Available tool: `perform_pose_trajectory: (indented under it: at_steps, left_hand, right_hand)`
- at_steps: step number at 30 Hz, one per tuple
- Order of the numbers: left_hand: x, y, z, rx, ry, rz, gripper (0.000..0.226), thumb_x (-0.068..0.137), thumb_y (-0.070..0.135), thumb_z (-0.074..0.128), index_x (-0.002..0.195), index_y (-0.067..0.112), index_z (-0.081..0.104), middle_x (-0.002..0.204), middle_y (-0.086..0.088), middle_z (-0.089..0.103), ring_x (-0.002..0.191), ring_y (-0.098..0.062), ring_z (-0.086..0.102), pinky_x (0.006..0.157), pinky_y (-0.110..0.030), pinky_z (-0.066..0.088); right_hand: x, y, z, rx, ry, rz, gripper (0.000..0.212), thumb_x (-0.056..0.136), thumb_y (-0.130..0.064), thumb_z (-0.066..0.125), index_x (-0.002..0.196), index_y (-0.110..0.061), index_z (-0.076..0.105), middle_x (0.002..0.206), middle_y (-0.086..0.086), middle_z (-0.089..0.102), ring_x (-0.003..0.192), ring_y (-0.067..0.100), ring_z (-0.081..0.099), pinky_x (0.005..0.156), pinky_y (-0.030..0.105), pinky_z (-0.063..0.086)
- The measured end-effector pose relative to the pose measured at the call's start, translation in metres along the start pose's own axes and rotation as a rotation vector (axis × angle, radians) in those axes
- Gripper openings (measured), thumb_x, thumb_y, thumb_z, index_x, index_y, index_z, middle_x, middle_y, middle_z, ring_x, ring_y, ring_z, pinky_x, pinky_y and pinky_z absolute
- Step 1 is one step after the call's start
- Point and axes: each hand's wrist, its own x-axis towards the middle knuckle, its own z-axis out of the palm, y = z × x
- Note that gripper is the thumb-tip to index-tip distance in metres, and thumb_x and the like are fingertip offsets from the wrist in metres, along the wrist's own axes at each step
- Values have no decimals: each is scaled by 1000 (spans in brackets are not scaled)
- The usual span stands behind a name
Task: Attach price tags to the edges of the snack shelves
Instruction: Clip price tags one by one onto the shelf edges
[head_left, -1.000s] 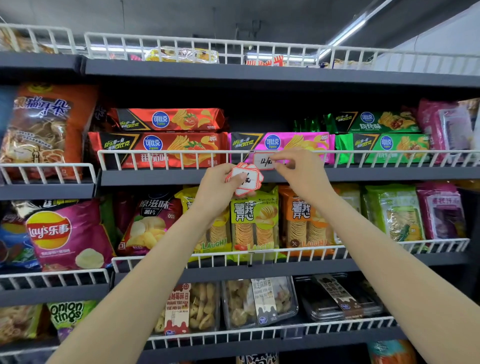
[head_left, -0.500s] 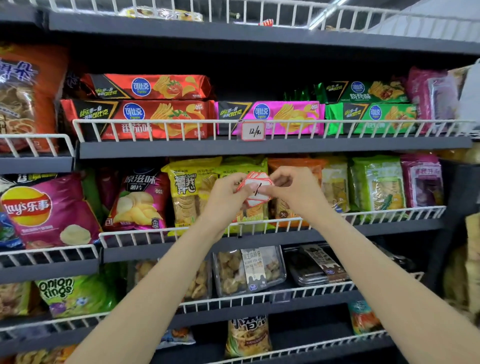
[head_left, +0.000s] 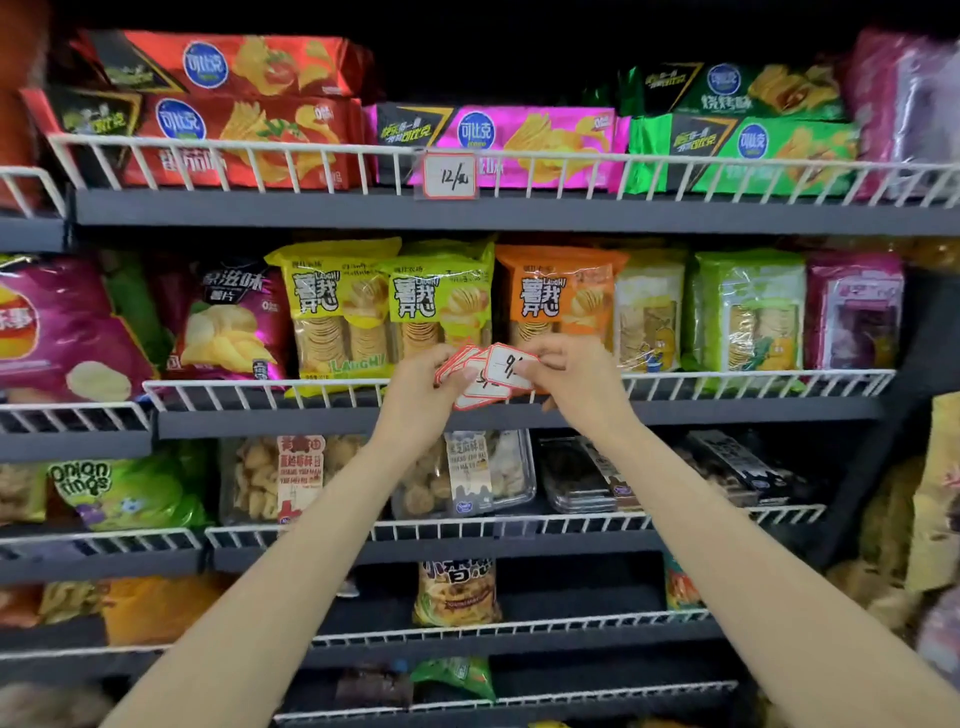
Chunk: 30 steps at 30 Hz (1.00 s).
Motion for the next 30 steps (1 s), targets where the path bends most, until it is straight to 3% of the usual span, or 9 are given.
perform_pose_trajectory:
  at_steps: [3,7,10,13,16,21,25,28,30]
  left_hand:
    - [-6,-15,5,59,48,-71,25,93,17,54,114,4,62,110,-10,67,101,-25,61,91,-41,47]
    - [-14,-31,3,153,110,-240,38,93,19,55,129,6,50,131,-10,56,121,-26,51,97,-32,38]
    - [-17,-38,2,183,75,-270,44,93,20,56,134,10,46,133,-9,55,125,-25,50,101,-33,38]
    - [-15,-42,1,211,-4,-253,52,93,19,55,141,10,37,139,-8,51,130,-24,45,109,-36,34]
    - [-15,-44,0,176,-25,-230,55,93,17,55,143,8,35,143,-6,46,135,-22,39,113,-34,29]
    - [-17,-51,-4,130,-72,-209,57,92,16,56,143,9,33,148,-5,38,139,-19,34,114,-31,24]
    - [-17,-57,-9,120,-64,-196,54,91,15,58,141,11,38,145,-5,43,136,-19,38,114,-34,28]
    - [-19,-61,-15,146,-70,-182,50,91,14,58,139,16,43,141,-2,49,132,-19,43,107,-26,32]
    - [-20,-64,-18,152,-77,-173,50,91,14,58,138,22,45,141,1,49,129,-26,47,104,-33,39]
  right_hand:
    - [-2,9,9,-9,5,-8,12,89,-5,58,97,-8,66,90,7,69,64,12,62,45,26,54]
    - [3,24,21,-46,41,-45,13,88,-3,58,93,-9,68,89,2,65,72,21,65,62,43,57]
    - [8,26,28,-71,78,-64,14,87,-3,58,94,-6,70,86,3,66,78,18,60,73,29,50]
    - [10,23,35,-124,73,-111,15,88,-5,59,97,-5,70,94,8,71,78,11,54,61,14,34]
    - [12,21,42,-153,52,-137,17,88,-5,58,99,-10,70,99,4,71,82,8,56,60,10,37]
    - [11,20,47,-146,53,-152,11,87,-8,61,93,-14,68,95,-1,71,85,9,60,65,16,44]
    - [14,15,51,-207,41,-223,12,88,-14,61,95,-14,70,95,0,69,91,17,60,82,34,49]
    - [18,12,53,-319,34,-304,18,91,-14,57,102,-15,71,98,3,64,96,20,53,78,28,39]
    - [19,10,54,-372,33,-335,19,91,-16,56,104,-16,71,98,3,61,97,19,48,73,24,31]
